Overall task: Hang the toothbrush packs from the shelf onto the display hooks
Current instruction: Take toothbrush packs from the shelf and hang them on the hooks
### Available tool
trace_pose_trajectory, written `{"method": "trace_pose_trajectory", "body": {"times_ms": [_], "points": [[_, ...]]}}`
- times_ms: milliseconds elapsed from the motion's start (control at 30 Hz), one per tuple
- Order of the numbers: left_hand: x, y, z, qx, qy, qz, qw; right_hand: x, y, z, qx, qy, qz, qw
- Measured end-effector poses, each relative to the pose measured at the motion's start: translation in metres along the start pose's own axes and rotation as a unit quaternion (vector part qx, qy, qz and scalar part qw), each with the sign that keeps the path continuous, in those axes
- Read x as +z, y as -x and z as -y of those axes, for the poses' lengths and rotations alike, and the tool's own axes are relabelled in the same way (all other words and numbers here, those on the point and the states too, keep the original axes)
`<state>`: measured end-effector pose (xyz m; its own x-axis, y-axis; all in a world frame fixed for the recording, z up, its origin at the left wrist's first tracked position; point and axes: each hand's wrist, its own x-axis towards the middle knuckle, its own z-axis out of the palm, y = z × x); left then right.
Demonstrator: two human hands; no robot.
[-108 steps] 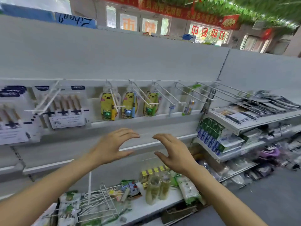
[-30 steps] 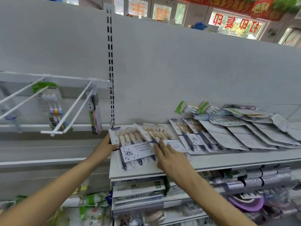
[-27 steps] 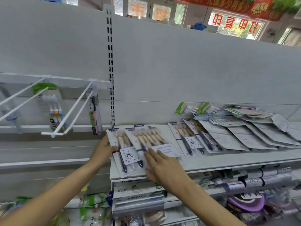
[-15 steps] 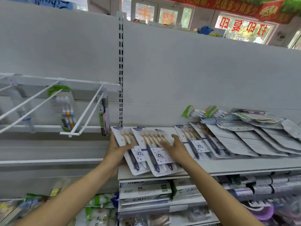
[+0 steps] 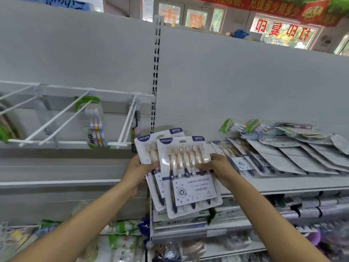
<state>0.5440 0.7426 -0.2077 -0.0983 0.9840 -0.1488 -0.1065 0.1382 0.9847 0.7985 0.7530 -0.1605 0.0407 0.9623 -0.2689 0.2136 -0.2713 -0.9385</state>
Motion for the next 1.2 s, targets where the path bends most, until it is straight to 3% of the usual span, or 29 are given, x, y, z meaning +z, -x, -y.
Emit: {"method": "trace_pose_trajectory", "body": {"times_ms": [333, 700, 1200], "points": [[-0.084, 0.011, -0.017, 0.056, -0.069, 0.07, 0.994, 0.066, 0.053, -0.005, -0.049, -0.03, 0.002, 0.998], [-0.199, 0.04, -0.019, 0.086, -0.093, 0.125, 0.984, 0.173, 0.133, -0.013, -0.076, -0.068, -0.057, 0.993], [-0.365, 0.124, -0.006, 0.076, -0.099, -0.036, 0.992, 0.302, 0.171, -0.012, -0.101, -0.092, 0.029, 0.99]]}}
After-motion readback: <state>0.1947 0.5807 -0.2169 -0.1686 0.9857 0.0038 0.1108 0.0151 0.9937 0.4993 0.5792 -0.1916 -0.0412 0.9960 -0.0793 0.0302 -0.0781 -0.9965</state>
